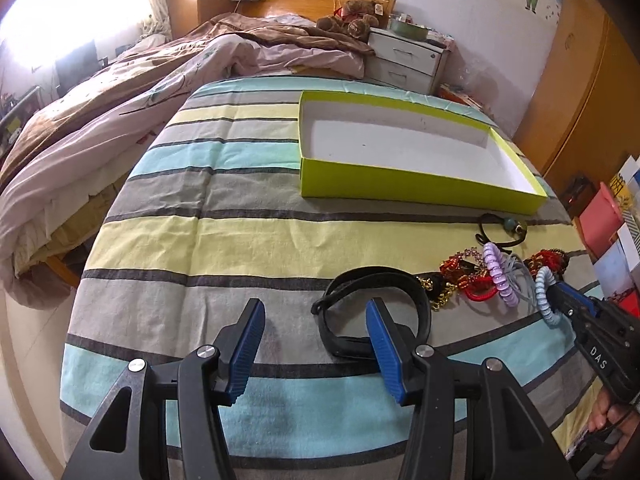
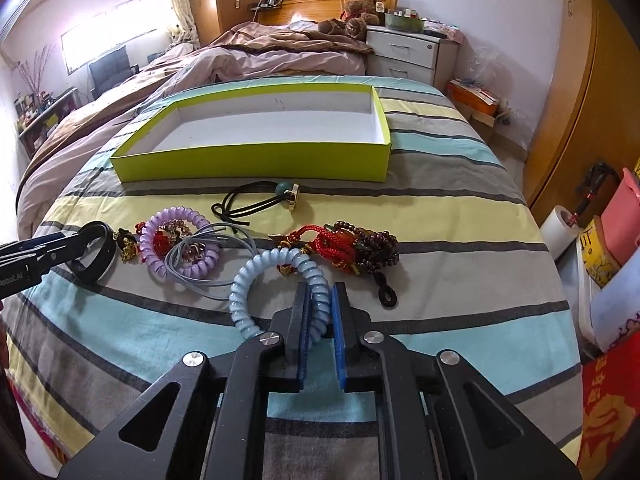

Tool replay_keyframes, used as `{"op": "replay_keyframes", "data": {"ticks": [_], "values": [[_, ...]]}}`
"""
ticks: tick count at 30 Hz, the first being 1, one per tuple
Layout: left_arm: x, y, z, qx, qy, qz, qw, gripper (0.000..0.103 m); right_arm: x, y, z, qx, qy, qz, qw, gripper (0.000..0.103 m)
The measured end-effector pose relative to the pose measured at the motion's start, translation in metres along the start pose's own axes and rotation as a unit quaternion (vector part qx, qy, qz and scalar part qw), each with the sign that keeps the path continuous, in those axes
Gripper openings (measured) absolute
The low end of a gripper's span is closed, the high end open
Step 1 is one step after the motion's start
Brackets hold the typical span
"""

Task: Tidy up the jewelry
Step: 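Grasp the black watch band with the left gripper while the right gripper grasps the light-blue coiled hair tie, then carry both items into the lime-green box and open both grippers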

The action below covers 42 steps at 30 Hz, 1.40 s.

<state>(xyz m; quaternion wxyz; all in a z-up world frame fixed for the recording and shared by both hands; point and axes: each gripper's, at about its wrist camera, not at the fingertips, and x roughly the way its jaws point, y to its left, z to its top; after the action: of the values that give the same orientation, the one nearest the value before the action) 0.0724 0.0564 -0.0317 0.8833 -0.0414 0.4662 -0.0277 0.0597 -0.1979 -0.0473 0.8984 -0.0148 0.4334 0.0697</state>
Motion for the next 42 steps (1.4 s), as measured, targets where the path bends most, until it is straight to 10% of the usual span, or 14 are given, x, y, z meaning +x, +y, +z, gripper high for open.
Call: {"op": "replay_keyframes", "data": {"ticks": [11, 42], "values": [[0.007, -0.009, 0.001, 0.016, 0.019, -0.005, 0.9997, 0.015, -0.005, -0.005, 0.001, 0.014, -0.011, 0.010, 1.000, 0.010], [-0.022, -0.018, 0.055, 0.015, -0.027, -0.026, 0.9992, 0.009, -0.033, -0.019, 0.060, 0.022, -0.075, 0.028, 0.997, 0.010]]}}
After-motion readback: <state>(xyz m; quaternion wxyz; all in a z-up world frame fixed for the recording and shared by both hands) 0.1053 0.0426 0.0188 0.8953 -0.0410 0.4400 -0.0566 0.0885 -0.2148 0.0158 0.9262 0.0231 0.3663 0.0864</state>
